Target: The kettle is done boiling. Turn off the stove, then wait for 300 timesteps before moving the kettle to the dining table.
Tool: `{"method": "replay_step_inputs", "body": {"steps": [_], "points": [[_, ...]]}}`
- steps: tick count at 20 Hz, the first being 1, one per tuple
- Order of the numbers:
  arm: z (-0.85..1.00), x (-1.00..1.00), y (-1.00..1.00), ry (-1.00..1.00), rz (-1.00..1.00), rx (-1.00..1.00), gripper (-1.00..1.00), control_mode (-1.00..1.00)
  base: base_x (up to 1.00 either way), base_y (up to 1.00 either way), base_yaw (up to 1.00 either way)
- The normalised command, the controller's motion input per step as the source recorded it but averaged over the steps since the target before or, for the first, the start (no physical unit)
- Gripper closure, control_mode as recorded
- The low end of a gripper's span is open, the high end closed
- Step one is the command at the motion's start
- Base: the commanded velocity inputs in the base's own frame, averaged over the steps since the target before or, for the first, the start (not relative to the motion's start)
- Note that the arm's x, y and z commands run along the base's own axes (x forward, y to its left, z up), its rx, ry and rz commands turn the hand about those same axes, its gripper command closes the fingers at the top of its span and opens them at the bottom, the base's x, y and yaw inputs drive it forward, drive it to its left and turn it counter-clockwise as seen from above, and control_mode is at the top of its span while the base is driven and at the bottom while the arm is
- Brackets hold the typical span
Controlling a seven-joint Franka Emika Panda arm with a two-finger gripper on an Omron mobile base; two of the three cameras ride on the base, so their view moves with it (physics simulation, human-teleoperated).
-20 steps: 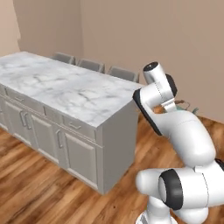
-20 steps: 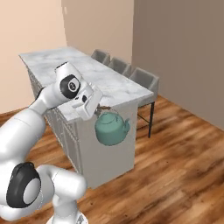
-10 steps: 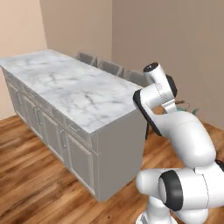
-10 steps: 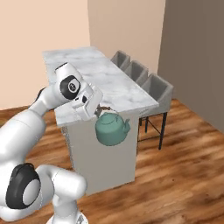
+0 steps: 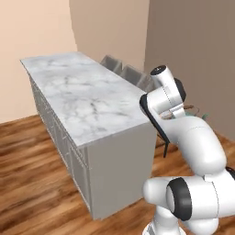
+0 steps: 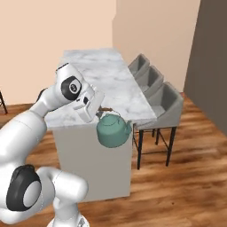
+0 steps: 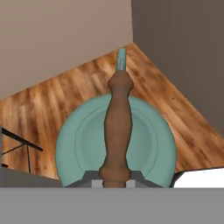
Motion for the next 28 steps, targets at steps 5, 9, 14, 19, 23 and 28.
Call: {"method": "replay_step_inputs", "body": {"steps": [5, 9, 14, 19, 23, 28], "points": [[0.00, 0.00, 0.00, 0.00, 0.00, 0.00, 1.00, 1.00, 0.25, -0.76, 0.40], [0.00, 0.00, 0.00, 0.00, 0.00, 0.00, 1.00, 1.00, 0.22, -0.75, 0.41], [0.00, 0.00, 0.00, 0.00, 0.00, 0.00, 1.00, 1.00, 0.28, -0.71, 0.42], [0.00, 0.00, 0.00, 0.00, 0.00, 0.00, 1.00, 1.00, 0.33, -0.64, 0.44], [0.00, 0.00, 0.00, 0.00, 0.00, 0.00, 1.00, 1.00, 0.31, -0.63, 0.45], [0.00, 0.00, 0.00, 0.00, 0.00, 0.00, 1.00, 1.00, 0.29, -0.64, 0.45]]}}
